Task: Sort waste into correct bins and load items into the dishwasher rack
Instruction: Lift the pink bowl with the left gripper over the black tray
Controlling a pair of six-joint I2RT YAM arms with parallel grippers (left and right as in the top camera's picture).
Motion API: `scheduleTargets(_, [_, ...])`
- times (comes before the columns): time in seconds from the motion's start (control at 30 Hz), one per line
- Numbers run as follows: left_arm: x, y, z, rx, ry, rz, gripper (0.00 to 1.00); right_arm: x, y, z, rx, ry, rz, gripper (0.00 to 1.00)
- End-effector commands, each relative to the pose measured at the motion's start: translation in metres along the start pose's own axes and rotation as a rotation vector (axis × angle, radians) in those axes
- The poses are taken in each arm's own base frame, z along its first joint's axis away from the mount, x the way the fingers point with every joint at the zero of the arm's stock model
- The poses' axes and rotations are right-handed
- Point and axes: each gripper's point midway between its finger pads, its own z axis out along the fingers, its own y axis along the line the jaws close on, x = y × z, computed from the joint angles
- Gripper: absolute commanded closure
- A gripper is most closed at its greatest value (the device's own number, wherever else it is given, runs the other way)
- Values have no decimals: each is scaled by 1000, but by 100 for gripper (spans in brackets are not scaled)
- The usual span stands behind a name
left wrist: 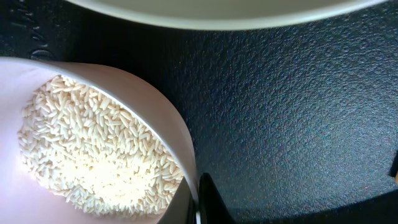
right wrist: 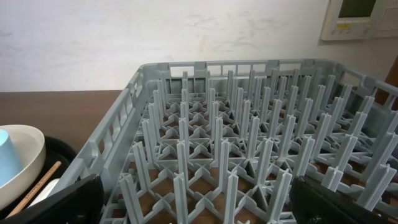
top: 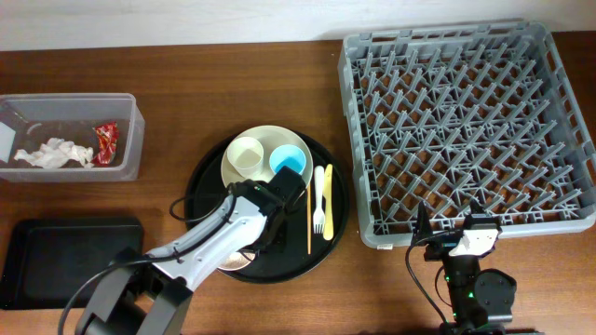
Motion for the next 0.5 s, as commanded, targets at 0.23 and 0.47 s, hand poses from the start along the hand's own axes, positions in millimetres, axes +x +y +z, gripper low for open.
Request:
scheduleTargets(0.23, [-50, 55, -69, -241, -122, -26, 100, 2, -1, 0, 5, 4, 8, 2])
scheduleTargets(0.47, [-66, 177, -106, -207, -135, -324, 100, 2, -1, 0, 5, 3, 8, 2])
